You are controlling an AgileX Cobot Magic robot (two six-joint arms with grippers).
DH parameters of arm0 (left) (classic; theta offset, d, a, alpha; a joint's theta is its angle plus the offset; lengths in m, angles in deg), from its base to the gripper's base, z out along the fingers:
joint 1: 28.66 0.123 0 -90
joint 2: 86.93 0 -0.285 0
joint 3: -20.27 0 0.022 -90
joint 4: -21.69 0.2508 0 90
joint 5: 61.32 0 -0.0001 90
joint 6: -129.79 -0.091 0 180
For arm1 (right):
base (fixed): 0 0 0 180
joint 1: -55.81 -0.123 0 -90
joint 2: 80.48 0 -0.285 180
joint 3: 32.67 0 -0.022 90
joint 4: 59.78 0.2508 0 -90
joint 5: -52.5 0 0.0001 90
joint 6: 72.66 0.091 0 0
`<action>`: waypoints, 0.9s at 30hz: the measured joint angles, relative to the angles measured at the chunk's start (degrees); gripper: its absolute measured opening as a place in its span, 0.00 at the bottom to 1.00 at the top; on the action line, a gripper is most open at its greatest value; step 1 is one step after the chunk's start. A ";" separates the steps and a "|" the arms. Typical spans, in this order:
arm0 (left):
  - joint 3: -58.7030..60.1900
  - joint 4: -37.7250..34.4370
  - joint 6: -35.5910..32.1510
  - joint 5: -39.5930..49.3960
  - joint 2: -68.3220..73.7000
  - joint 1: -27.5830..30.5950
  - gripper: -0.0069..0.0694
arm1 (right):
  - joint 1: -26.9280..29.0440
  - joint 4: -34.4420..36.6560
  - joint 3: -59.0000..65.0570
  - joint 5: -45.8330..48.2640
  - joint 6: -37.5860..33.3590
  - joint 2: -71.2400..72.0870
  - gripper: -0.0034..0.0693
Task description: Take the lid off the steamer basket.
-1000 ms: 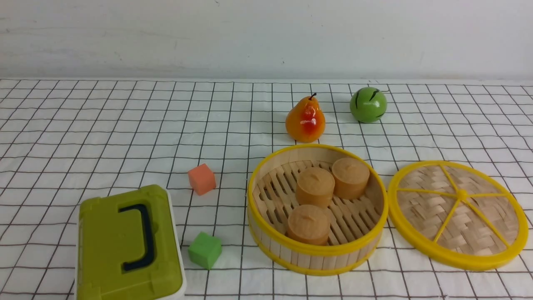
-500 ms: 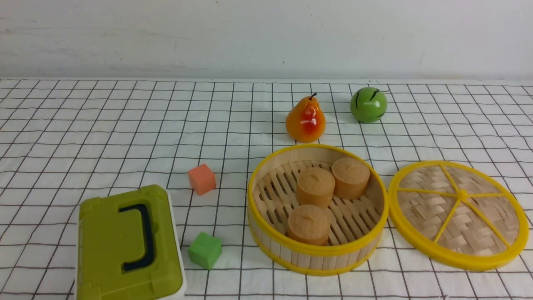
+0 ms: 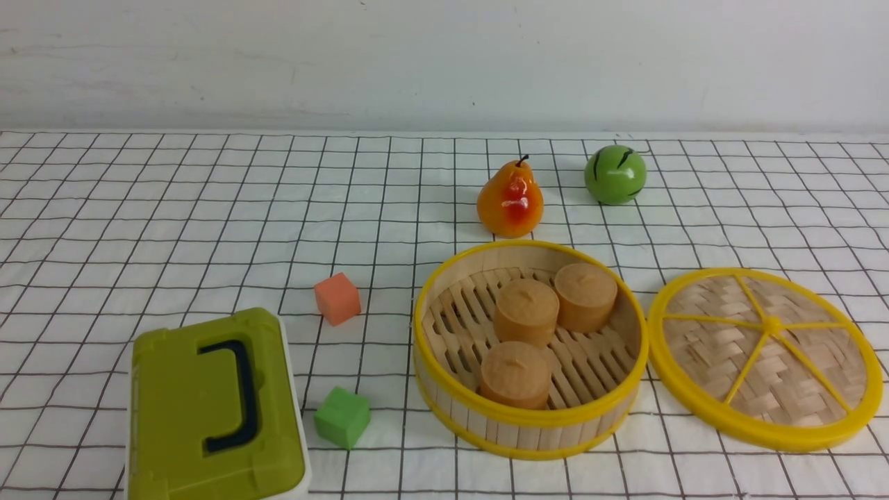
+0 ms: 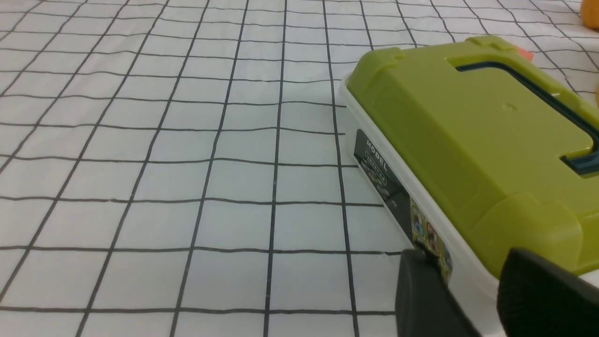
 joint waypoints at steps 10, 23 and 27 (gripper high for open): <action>0.00 0.00 0.00 0.00 0.00 0.00 0.40 | 0.00 -6.67 38.35 -30.17 9.08 23.19 0.02; 0.00 0.00 0.00 0.00 0.00 0.00 0.40 | 0.00 -12.60 62.52 -34.94 19.25 38.97 0.02; 0.00 0.00 0.00 0.00 0.00 0.00 0.40 | 0.00 -14.10 66.96 -35.26 21.06 41.37 0.02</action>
